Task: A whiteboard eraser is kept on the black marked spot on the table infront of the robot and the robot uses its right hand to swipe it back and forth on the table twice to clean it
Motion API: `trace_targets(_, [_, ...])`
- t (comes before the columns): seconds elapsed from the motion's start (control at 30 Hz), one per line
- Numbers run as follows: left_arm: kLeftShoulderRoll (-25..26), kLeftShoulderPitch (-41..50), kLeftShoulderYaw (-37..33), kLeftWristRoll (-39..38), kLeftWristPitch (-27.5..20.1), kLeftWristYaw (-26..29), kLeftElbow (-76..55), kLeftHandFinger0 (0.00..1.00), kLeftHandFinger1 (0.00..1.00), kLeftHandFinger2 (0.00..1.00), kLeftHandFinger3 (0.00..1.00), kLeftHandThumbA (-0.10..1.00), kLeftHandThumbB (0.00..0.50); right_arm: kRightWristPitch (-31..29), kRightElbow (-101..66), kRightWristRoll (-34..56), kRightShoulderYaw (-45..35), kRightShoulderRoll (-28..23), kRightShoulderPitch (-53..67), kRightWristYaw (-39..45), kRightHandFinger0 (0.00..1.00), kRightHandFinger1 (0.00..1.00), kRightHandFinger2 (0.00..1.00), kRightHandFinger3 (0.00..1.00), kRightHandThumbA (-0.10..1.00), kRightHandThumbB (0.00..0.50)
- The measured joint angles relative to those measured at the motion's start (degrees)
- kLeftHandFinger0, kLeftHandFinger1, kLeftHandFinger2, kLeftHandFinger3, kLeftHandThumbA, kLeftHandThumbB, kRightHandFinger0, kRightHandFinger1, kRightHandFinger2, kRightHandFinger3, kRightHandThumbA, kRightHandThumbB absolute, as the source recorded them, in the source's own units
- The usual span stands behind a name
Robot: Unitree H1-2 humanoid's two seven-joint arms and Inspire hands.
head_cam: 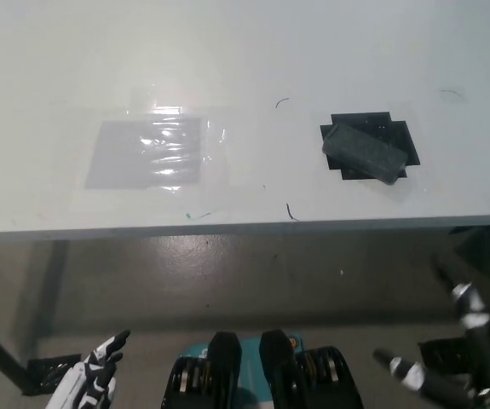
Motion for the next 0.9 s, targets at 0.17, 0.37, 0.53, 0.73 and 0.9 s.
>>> trace_targets(0.17, [0.06, -0.54, -0.02, -0.78, 0.0, -1.13, -0.06, 1.0, 1.0, 1.0, 1.0, 0.99, 0.392, 6.29, -7.39, -1.84, -3.53, -2.32, -10.86, 1.05, 1.0, 1.0, 1.0, 1.0, 1.0, 0.286])
trace_targets(0.37, [0.06, -0.58, -0.03, -0.93, 0.01, -1.66, -0.03, 1.0, 1.0, 1.0, 1.0, 0.98, 0.38, 13.98, -7.41, -3.94, -4.44, -5.38, -23.42, 2.94, 1.0, 1.0, 1.0, 1.0, 1.0, 0.334])
trace_targets(0.53, [0.06, -0.6, -0.02, -1.1, 0.02, -2.05, -0.01, 1.0, 1.0, 1.0, 1.0, 0.98, 0.389, 19.9, -1.16, -5.41, -4.24, -7.9, -35.58, 4.58, 1.0, 1.0, 1.0, 1.0, 1.0, 0.357])
trace_targets(0.73, [0.06, -0.57, -0.02, -1.36, 0.02, -2.46, -0.01, 1.0, 1.0, 1.0, 1.0, 0.98, 0.369, 25.84, 15.18, -8.18, -1.16, -10.21, -50.1, 6.56, 1.0, 1.0, 1.0, 1.0, 0.99, 0.361])
trace_targets(0.9, [0.06, -0.55, -0.01, -1.43, 0.03, -2.64, 0.01, 1.0, 1.0, 1.0, 1.0, 0.98, 0.372, 29.43, 30.8, -9.83, 2.74, -10.24, -59.57, 7.9, 1.0, 1.0, 1.0, 1.0, 1.0, 0.408])
